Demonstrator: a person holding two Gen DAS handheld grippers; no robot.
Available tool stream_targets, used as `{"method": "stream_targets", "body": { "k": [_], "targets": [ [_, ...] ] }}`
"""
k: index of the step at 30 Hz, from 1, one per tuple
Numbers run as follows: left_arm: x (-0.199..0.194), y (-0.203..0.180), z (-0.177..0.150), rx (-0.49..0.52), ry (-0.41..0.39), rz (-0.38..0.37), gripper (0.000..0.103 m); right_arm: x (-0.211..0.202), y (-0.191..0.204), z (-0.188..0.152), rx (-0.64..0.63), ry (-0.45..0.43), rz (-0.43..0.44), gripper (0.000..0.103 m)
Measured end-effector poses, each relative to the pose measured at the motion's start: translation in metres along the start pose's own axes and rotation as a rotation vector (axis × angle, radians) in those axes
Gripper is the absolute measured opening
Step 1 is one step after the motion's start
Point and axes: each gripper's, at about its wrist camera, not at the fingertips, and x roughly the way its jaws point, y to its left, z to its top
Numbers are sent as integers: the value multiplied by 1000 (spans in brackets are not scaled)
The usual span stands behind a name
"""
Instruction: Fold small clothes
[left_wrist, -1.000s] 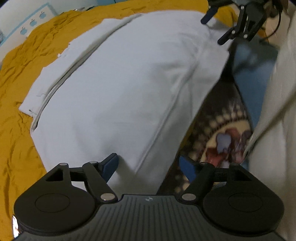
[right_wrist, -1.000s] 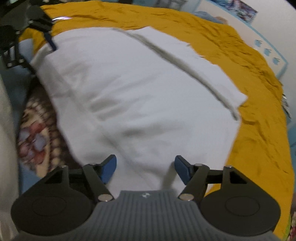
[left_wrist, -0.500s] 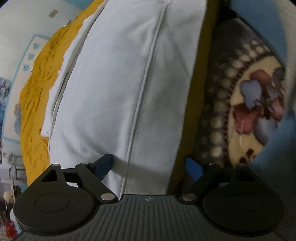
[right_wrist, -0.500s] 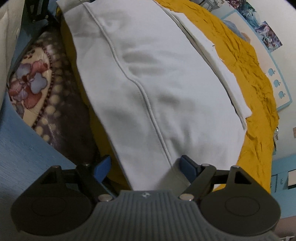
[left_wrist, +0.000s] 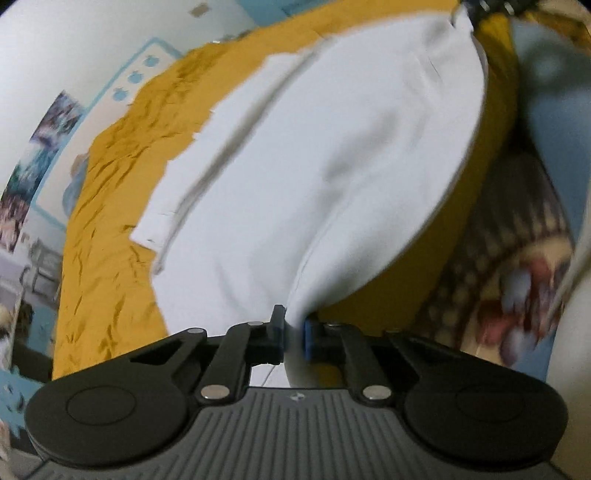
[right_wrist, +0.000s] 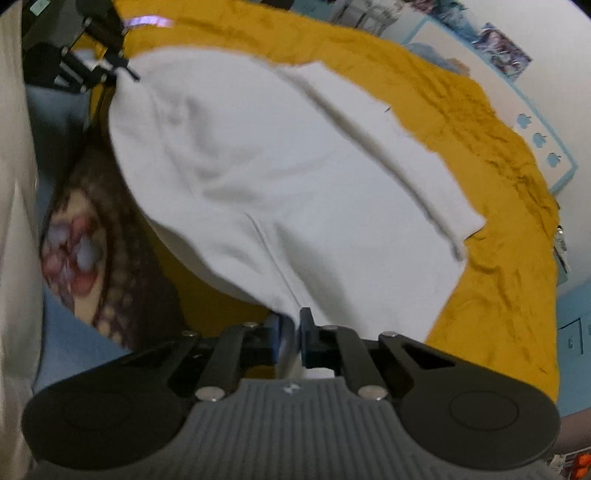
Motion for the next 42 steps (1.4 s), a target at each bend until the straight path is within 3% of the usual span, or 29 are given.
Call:
{"method": "stream_targets", "body": {
  "k": [6, 13, 19, 26, 28, 29, 30, 34, 36, 42],
  "targets": [
    [-3, 60, 26, -213, -55, -33, 10, -12, -40, 29, 79, -99, -76, 1],
    [33, 138, 53, -459, -100, -128, 11, 25, -103, 68, 182, -161, -140, 0],
    [98, 185, 50, -639, -34, -238, 14, 83, -141, 91, 267, -130, -133, 0],
    [154, 221, 17, -867, 57, -314, 32, 152, -159, 95, 330, -33, -81, 2],
    [155, 234, 5, -952, 44, -367, 33, 159, -168, 93, 372, -19, -90, 17],
    [155, 241, -1, -995, 31, -392, 33, 160, -173, 93, 400, -26, -105, 36],
    [154, 246, -6, -1036, 18, -418, 34, 158, -179, 90, 435, -34, -116, 41],
    [156, 269, -27, -1208, -29, -544, 42, 147, -205, 75, 629, -92, -36, 43],
    [157, 275, -35, -1253, -51, -600, 53, 141, -214, 68, 700, -116, -3, 48],
    [161, 268, -36, -1180, -15, -631, 61, 130, -217, 57, 743, -117, 48, 50]
  ]
}}
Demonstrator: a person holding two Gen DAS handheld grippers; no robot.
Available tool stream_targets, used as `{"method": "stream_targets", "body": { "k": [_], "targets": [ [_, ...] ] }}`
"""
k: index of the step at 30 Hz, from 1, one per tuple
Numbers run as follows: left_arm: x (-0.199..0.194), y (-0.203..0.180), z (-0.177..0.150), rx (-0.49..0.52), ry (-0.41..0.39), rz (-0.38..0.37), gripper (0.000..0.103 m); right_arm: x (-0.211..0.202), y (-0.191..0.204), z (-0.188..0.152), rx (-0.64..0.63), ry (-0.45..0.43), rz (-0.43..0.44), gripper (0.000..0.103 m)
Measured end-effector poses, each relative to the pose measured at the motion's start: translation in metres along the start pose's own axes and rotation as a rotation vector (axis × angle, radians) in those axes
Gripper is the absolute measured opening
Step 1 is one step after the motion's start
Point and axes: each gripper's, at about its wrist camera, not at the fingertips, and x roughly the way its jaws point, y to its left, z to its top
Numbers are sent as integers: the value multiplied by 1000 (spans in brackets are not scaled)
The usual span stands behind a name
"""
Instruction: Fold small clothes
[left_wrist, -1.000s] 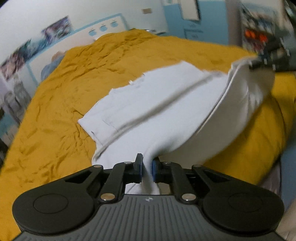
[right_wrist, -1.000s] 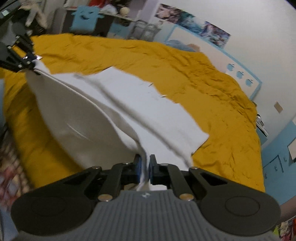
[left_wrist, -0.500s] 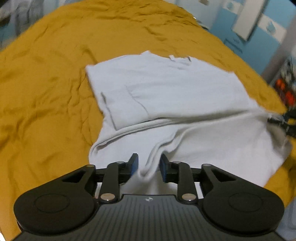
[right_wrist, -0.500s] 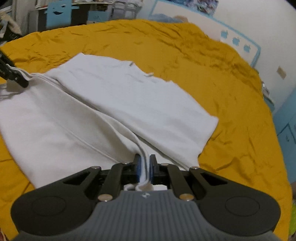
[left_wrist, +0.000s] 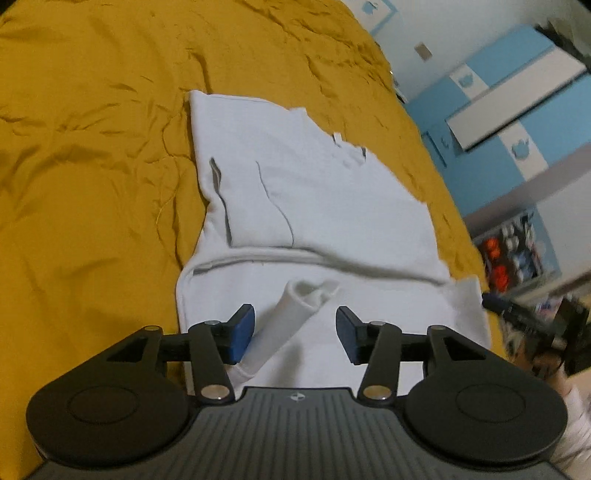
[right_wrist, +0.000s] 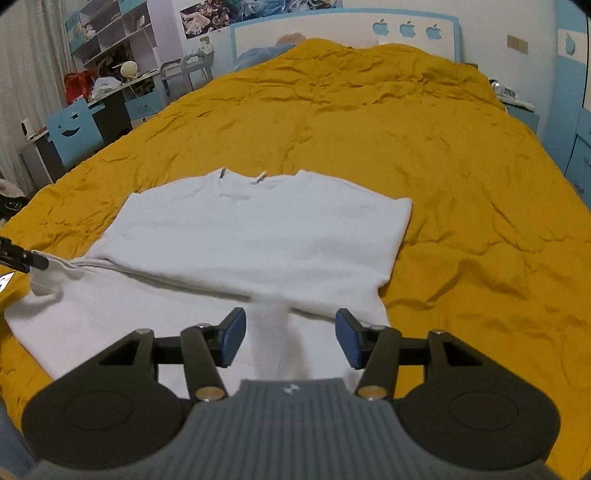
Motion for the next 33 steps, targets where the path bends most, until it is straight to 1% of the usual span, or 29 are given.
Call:
{"method": "stream_targets", "body": {
  "k": [2, 4, 5, 6, 7, 8, 9, 10, 11, 12, 13, 15, 16, 17, 19, 21, 22, 23, 24, 25, 27, 31, 33],
  "targets": [
    [0, 1, -4, 13, -6, 6, 65, -4, -5, -1, 16, 2, 1, 50],
    [2, 1, -8, 13, -4, 31, 65, -11, -10, -4, 30, -6, 4, 53],
    [3, 0, -9, 20, -3, 50, 65, -13, -13, -4, 36, -9, 5, 56],
    [3, -2, -9, 27, -6, 71, 64, -14, -16, -5, 41, -8, 6, 61],
    [3, -5, -9, 34, -9, 98, 62, -15, -17, -6, 41, -4, 11, 63],
    [4, -7, -9, 41, -17, 120, 57, -15, -17, -8, 33, 5, 13, 65],
    [4, -9, -10, 47, -26, 136, 52, -14, -16, -9, 16, 18, 0, 65],
    [4, -10, -11, 49, -37, 152, 50, -12, -16, -9, 1, 30, -18, 64],
    [3, -11, -12, 51, -48, 162, 46, -9, -16, -10, -13, 42, -39, 63],
    [2, -12, -13, 56, -58, 169, 42, -5, -16, -9, -21, 49, -50, 57],
    [2, -13, -15, 57, -69, 180, 40, 1, -19, -9, -16, 52, -52, 54],
    [-1, -12, -18, 41, -83, 194, 36, 13, -27, -6, 26, 64, -38, 50],
    [-2, -9, -19, 27, -89, 193, 35, 21, -33, -5, 57, 71, -29, 49],
    [-3, -7, -20, 9, -97, 189, 33, 29, -38, -4, 90, 78, -22, 46],
    [-4, -4, -19, -20, -116, 189, 31, 43, -50, -3, 166, 93, -1, 35],
    [-5, -6, -18, -32, -143, 202, 24, 52, -59, -5, 251, 95, 34, 15],
    [-6, -7, -17, -36, -158, 213, 21, 53, -61, -5, 279, 87, 42, 12],
    [-5, -10, -17, -33, -172, 225, 15, 51, -63, -7, 308, 68, 48, 8],
    [-6, -13, -17, -26, -189, 240, 14, 49, -63, -8, 327, 51, 57, 6],
    [-8, -18, -16, -13, -208, 252, 13, 44, -63, -9, 339, 31, 63, 5],
    [-12, -26, -14, 8, -242, 265, 12, 30, -58, -9, 335, -12, 60, 4],
    [-27, -47, -9, 62, -313, 295, 11, -5, -45, 0, 286, -81, 49, 3],
    [-37, -57, -6, 88, -360, 295, 10, -25, -38, 6, 248, -113, 31, 3]
  ]
}}
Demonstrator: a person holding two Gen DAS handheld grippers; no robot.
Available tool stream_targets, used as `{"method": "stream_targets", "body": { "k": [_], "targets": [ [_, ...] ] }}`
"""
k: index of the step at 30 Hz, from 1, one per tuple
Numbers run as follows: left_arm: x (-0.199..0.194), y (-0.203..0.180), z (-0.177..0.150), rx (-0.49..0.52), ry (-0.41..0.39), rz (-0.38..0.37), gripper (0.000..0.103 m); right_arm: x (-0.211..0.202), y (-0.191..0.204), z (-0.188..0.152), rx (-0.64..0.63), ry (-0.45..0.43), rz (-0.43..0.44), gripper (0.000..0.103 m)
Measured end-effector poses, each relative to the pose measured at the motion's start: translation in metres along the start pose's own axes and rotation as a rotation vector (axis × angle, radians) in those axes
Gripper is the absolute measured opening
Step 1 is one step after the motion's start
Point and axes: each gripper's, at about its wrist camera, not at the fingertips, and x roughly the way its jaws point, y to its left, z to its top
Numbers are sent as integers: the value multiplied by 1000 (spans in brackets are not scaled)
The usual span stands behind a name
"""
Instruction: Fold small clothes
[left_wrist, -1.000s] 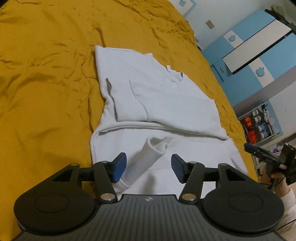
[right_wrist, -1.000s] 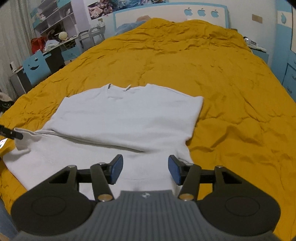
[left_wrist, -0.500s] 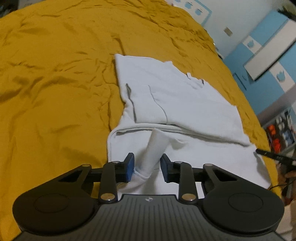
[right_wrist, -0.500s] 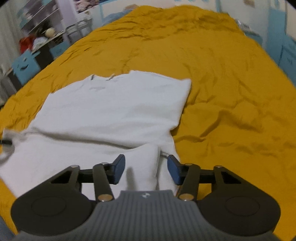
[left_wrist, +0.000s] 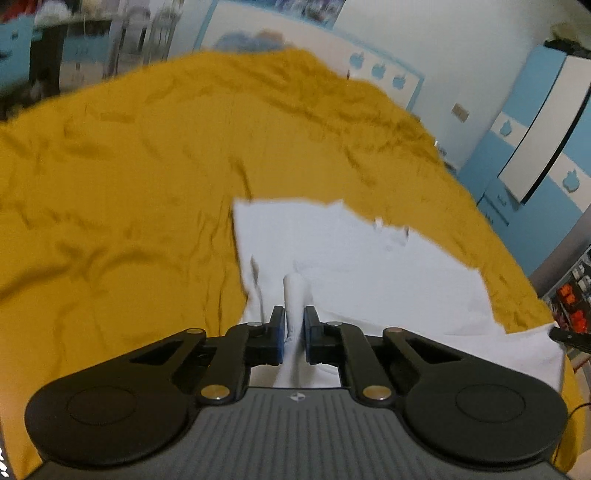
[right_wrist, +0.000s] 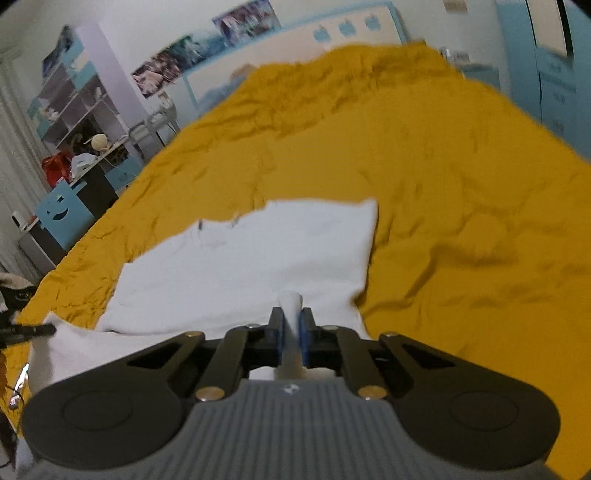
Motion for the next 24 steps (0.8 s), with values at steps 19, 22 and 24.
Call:
{"method": "stream_targets", "body": {
  "k": [19, 22, 24],
  "targets": [
    [-6, -51, 115, 113, -318, -8, 10, -70, 60, 123, -193, -303, -80, 2],
    [10, -56, 134, 140, -318, 3, 10, -55, 60, 145, -203, -322, -104, 2],
    [27, -57, 146, 142, -313, 8, 10, -42, 56, 157, -187, -330, -112, 2]
  ]
}}
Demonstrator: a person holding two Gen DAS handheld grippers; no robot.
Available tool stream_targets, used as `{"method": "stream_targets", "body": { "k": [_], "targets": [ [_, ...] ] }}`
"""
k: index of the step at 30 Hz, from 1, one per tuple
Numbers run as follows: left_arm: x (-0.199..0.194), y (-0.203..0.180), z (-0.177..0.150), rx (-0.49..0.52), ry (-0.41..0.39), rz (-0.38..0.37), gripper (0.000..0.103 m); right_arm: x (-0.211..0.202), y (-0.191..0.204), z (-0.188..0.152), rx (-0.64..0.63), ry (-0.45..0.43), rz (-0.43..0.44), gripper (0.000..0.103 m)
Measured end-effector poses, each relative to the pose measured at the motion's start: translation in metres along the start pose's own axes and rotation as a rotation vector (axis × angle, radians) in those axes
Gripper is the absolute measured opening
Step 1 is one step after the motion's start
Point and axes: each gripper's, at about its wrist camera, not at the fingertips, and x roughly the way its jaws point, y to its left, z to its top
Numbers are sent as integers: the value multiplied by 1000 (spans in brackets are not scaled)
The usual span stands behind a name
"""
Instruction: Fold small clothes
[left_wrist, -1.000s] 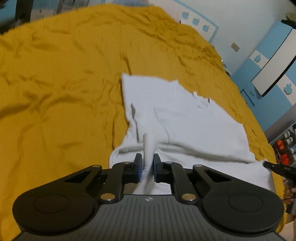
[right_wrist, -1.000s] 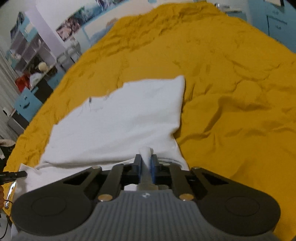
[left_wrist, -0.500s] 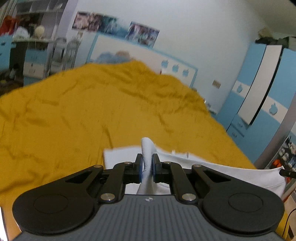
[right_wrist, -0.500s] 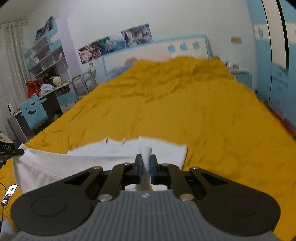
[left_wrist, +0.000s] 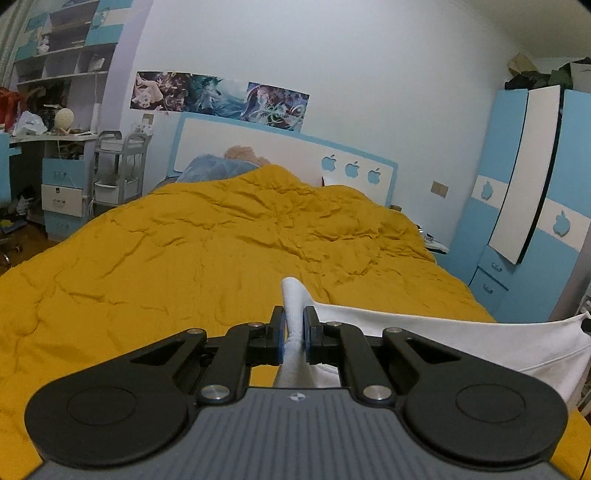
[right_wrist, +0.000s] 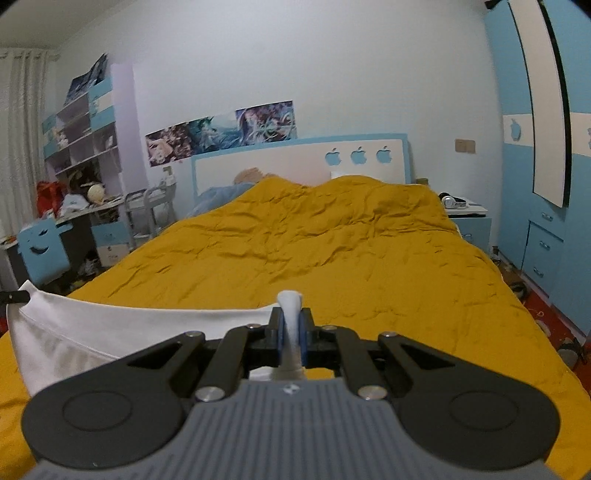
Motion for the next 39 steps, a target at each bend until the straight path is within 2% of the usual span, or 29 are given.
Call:
{"method": "stream_targets", "body": {
  "k": [9, 17, 23, 29, 30, 32, 34, 39],
  "targets": [
    [95, 8, -16, 27, 110, 63, 10, 115, -20, -6, 26, 52, -29, 2],
    [175, 28, -62, 62, 303, 115, 10, 238, -40, -60, 47, 223, -70, 2],
    [203, 39, -93, 83, 372, 139, 10, 298, -53, -100, 66, 311, -97, 2],
    [217, 44, -108, 126, 407, 199, 11, 333, -65, -126, 99, 369, -115, 3],
    [216, 44, -108, 141, 407, 212, 16, 335, -65, -130, 104, 372, -120, 5],
    [210, 42, -105, 149, 407, 213, 18, 331, -66, -130, 100, 349, -168, 12],
    [199, 41, -103, 171, 401, 212, 18, 325, -69, -126, 95, 332, -201, 14],
    [165, 36, -84, 188, 397, 208, 18, 295, -64, -107, 79, 338, -183, 14]
  ]
}}
